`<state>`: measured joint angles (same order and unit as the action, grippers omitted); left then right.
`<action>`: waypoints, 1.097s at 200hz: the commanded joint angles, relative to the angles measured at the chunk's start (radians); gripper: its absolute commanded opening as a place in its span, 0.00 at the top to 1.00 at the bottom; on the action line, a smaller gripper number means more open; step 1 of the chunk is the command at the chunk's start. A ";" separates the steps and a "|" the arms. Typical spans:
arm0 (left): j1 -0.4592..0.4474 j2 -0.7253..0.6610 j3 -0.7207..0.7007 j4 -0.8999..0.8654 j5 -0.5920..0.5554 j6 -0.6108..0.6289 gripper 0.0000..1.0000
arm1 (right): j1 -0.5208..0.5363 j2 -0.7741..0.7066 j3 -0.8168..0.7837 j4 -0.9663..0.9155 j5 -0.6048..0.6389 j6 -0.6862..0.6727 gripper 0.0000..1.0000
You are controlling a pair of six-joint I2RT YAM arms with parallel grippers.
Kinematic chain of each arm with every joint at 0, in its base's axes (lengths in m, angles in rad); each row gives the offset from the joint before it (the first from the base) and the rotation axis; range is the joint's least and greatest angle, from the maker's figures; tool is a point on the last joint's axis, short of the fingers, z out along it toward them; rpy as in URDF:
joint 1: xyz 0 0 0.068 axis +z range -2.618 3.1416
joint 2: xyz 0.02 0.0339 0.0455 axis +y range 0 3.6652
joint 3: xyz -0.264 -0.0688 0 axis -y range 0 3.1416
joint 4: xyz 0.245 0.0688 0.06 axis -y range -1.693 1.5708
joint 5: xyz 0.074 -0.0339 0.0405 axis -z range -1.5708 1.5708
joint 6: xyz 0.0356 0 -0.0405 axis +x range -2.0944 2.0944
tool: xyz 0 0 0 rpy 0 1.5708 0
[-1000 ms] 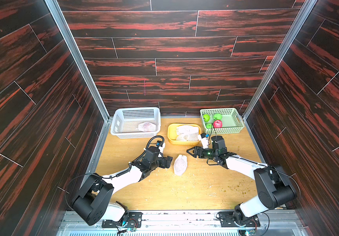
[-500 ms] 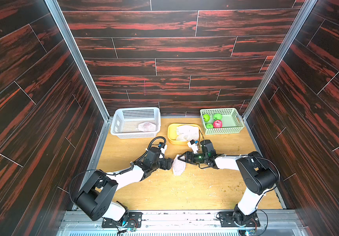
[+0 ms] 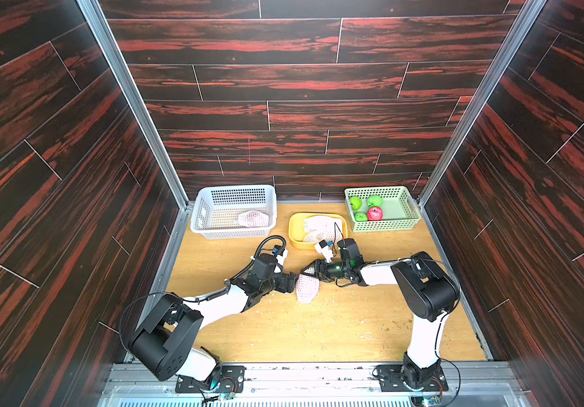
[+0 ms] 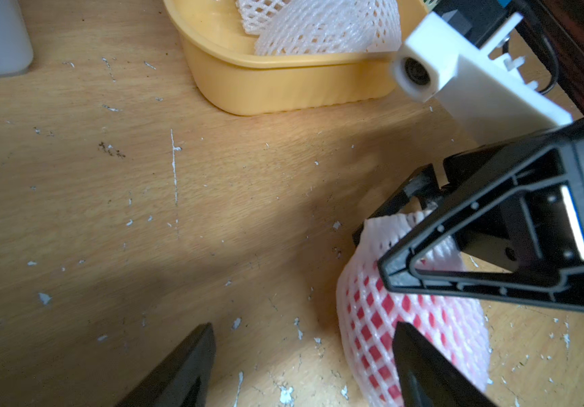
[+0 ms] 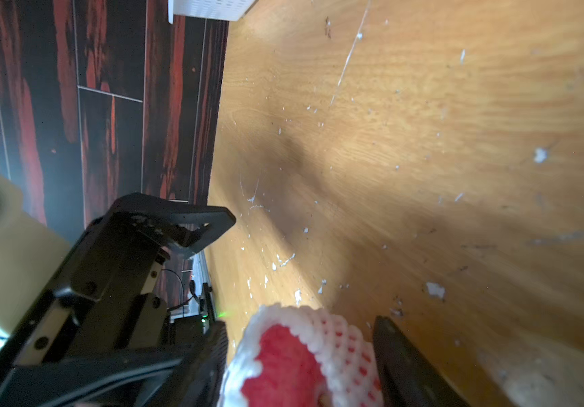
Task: Remove foam nets from apples
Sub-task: Remove the foam net from the apple.
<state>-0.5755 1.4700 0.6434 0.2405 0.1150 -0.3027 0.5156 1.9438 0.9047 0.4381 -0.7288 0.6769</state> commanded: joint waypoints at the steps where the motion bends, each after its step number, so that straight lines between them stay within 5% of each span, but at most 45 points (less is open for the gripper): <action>1: 0.002 -0.018 -0.007 0.011 -0.019 0.005 0.17 | 0.006 0.001 0.007 -0.003 -0.023 -0.025 0.50; 53: 0.002 -0.019 0.009 -0.006 -0.048 0.015 0.17 | 0.006 -0.105 -0.009 -0.037 -0.005 -0.075 0.72; 104: 0.002 -0.064 0.011 -0.021 -0.123 0.036 0.16 | 0.008 -0.258 -0.029 -0.080 0.075 -0.189 0.83; 196: 0.002 -0.081 -0.003 0.010 -0.219 0.058 0.16 | 0.175 -0.321 -0.078 -0.119 0.523 -0.566 1.00; 219: 0.001 -0.079 -0.010 0.024 -0.224 0.060 0.16 | 0.263 -0.354 -0.094 -0.125 0.762 -0.693 1.00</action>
<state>-0.5755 1.4124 0.6434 0.2337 -0.0860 -0.2501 0.7139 1.6421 0.8288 0.3202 -0.2256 0.1440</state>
